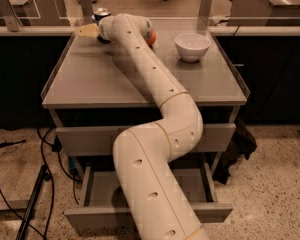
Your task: Place pepsi can into middle drawer
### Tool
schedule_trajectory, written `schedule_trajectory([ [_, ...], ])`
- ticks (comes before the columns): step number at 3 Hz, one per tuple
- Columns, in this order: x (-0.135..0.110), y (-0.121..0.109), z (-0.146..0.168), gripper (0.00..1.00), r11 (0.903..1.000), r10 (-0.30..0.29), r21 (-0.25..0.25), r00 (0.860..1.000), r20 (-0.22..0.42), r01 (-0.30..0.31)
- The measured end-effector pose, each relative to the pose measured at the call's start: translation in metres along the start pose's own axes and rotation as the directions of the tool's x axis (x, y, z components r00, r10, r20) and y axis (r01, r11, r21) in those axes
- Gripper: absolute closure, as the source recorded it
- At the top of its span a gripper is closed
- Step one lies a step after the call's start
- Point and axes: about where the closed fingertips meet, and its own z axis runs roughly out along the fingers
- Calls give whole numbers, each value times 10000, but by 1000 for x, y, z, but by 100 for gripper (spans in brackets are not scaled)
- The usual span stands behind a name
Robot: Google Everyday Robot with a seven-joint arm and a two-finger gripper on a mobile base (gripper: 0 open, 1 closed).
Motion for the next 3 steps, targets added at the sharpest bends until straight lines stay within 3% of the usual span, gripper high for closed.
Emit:
schedule_trajectory([
  [1,0,2,2,0,9999,-45,-113,9999,-95,44],
  [2,1,4,5,15,9995,-182,-248,9997,-182,177],
  [3,0,4,6,38,9993,-252,-284,9995,-204,246],
])
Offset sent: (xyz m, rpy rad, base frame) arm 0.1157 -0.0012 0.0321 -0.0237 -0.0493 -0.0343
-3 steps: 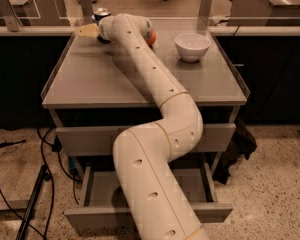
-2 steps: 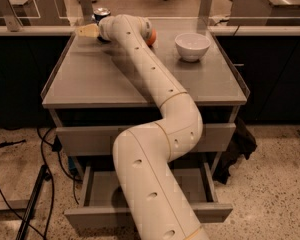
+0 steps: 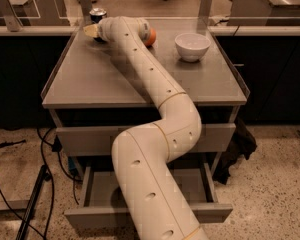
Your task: Place pepsi can into middle drawer
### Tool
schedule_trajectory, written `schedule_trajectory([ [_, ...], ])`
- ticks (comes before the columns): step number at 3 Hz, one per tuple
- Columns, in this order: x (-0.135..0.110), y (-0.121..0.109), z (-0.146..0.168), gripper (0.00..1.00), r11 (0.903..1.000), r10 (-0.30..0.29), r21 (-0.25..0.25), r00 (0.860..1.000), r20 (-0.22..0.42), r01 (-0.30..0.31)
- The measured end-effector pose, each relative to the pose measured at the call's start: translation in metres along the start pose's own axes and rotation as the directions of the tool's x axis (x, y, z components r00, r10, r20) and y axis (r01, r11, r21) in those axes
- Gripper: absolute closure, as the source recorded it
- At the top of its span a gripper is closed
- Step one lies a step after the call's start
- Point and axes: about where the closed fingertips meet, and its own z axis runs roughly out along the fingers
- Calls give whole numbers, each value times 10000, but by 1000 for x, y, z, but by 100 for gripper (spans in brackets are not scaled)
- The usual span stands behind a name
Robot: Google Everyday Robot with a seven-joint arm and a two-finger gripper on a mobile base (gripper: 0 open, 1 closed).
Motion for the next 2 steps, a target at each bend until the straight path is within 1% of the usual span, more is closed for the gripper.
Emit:
schedule_trajectory([
  [1,-1,1,1,62,10000,-84,-42,10000,7,84],
  [2,-1,1,1,93,10000,-84,-41,10000,7,84],
])
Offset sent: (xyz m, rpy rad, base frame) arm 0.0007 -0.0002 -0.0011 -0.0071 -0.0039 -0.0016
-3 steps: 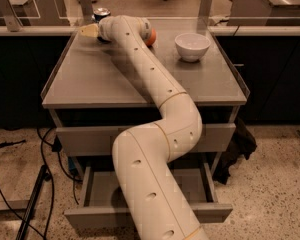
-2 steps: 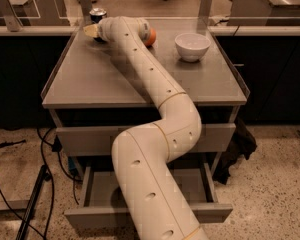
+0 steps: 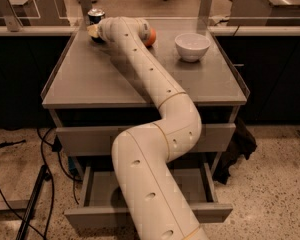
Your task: Place pepsi can into middle drawer
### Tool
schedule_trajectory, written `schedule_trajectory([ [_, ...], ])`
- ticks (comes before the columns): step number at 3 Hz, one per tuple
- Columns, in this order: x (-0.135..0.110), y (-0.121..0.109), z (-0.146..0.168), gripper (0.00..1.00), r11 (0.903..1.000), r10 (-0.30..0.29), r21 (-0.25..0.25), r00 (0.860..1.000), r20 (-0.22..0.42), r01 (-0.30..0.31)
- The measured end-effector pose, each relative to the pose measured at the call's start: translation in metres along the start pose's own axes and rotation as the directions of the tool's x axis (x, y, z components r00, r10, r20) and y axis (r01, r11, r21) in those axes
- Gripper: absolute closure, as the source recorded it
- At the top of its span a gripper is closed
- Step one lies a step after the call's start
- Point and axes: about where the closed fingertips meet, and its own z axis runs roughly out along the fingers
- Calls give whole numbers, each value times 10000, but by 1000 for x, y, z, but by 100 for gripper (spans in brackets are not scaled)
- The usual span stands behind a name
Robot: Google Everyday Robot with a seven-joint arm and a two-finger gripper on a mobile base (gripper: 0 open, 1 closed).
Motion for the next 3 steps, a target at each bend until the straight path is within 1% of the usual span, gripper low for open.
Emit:
schedule_trajectory([
  [1,0,0,0,100,10000,0,0,10000,0,0],
  [2,0,0,0,100,10000,2,0,10000,1,-2],
  [3,8,1,-7,100,9992,377,-117,9992,98,-375],
])
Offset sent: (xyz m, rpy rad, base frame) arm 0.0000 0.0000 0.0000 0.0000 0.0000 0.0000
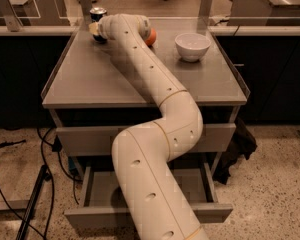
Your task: Place pepsi can into middle drawer
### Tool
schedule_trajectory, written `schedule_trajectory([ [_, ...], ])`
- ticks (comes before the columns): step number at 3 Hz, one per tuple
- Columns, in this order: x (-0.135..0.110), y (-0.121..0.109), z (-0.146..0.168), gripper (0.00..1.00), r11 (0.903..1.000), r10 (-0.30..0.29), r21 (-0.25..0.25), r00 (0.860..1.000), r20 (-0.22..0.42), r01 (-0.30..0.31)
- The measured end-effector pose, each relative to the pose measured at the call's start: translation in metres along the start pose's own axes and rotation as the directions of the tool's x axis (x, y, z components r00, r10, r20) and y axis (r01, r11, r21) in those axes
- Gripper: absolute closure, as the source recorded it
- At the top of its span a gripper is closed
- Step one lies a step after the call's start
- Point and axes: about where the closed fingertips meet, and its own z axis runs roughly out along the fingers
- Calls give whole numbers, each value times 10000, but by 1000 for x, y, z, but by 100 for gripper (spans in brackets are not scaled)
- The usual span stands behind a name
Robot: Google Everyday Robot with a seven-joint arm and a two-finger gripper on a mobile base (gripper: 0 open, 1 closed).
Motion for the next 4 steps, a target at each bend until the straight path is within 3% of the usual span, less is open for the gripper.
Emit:
schedule_trajectory([
  [1,9,3,-8,100,9993,347,-171,9994,80,-346],
  [2,32,11,-20,100,9935,963,-579,9950,-265,-977],
  [3,61,16,-34,100,9790,1705,-994,9823,-775,-1778],
  [4,84,12,-45,100,9558,2507,-1205,9574,-1435,-2683],
])
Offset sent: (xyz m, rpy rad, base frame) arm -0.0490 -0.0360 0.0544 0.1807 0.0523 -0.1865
